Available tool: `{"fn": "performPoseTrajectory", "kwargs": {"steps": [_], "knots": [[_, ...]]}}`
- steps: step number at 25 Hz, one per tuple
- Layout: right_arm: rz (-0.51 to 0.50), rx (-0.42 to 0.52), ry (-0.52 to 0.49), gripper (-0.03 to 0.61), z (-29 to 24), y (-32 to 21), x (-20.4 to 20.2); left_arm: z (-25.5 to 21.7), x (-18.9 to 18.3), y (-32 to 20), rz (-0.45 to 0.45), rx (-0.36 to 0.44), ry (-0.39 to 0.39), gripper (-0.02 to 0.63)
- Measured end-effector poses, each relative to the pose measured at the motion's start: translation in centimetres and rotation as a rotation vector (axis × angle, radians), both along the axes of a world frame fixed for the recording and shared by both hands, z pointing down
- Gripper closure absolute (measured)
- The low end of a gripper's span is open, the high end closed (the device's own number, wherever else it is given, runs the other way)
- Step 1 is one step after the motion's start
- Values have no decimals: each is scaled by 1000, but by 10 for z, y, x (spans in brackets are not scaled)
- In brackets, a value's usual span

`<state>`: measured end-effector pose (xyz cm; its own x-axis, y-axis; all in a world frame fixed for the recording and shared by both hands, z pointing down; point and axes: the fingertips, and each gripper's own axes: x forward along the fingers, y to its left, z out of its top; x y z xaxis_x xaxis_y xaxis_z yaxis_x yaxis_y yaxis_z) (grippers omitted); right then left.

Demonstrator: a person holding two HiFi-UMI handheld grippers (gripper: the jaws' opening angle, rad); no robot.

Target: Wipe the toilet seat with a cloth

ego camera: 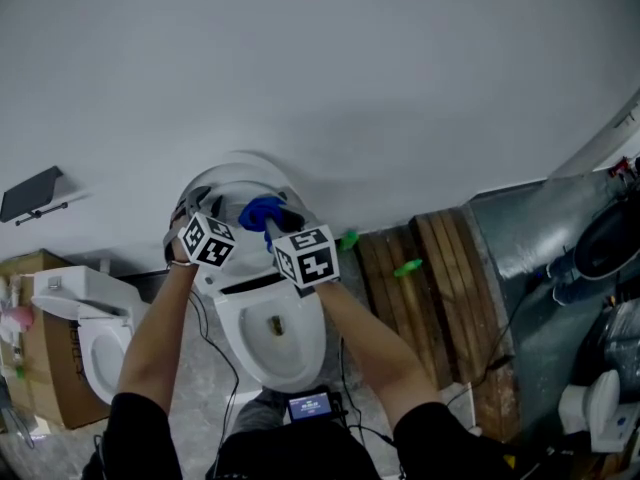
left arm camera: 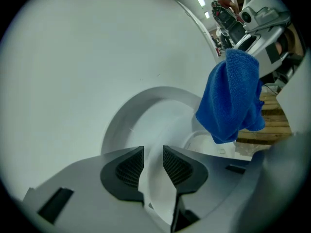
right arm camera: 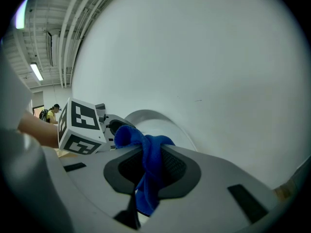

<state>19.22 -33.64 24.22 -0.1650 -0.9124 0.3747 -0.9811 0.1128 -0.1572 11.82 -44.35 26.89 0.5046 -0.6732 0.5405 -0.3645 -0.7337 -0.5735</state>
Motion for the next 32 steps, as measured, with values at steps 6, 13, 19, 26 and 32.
{"fn": "performPoseTrajectory", "kwargs": {"steps": [6,13,19,26,32], "knots": [[-33,-1,-2,517,-2,15,-4,-18,-18,29,-15,28,29,506],[-66,-3,-4,517,-5,46,-11,-39,-48,84,-93,16,140,542],[-105,8,18,517,-7,78,-20,-47,-69,134,-165,-3,231,597],[-102,16,56,517,0,62,-37,-28,-86,139,-157,-56,288,601],[-50,19,89,517,6,0,-40,-9,-89,99,-104,-101,343,601]]}}
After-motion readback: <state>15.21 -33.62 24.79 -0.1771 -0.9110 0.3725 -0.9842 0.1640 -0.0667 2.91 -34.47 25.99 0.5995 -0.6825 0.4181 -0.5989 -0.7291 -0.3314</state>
